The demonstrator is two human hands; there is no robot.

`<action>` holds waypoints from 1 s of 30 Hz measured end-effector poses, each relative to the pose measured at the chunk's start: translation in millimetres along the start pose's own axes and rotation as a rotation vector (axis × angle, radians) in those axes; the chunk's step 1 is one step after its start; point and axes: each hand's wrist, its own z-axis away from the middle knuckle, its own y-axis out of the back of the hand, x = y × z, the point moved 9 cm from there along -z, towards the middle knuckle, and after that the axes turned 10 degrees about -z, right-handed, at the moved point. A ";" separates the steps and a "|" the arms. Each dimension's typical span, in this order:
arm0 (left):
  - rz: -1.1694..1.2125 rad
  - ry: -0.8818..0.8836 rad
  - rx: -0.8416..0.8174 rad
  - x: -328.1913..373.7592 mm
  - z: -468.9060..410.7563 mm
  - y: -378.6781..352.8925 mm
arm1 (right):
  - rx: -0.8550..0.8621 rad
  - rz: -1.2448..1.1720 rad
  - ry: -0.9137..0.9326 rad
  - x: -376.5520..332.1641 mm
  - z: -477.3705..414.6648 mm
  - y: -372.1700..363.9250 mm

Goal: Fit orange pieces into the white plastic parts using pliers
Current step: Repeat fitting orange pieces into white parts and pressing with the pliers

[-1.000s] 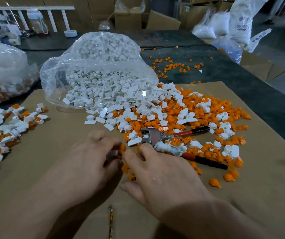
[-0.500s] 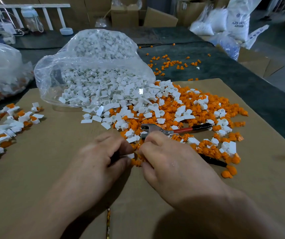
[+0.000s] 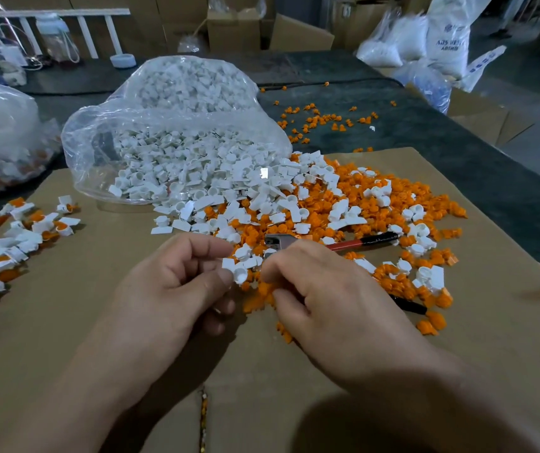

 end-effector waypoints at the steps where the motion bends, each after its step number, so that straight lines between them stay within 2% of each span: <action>1: 0.054 0.018 -0.026 -2.6 0.1 -2.0 | 0.028 -0.032 -0.015 2.7 0.4 2.4; 5: 0.138 0.101 -0.132 -8.2 3.7 -11.7 | 0.080 -0.185 -0.077 14.1 0.4 5.4; 11: 0.219 0.136 -0.163 0.9 7.3 -22.6 | 0.069 -0.437 -0.157 21.7 1.7 0.2; 17: 0.328 0.178 -0.171 3.2 10.0 -26.2 | 0.115 -0.517 -0.155 26.2 2.7 3.7; 22: 0.396 0.164 -0.164 8.0 10.4 -24.7 | 0.074 -0.843 -0.215 32.6 0.7 -3.3; 30: 0.506 0.105 -0.180 16.7 11.1 -21.1 | 0.013 -1.208 -0.292 35.6 -1.1 -8.6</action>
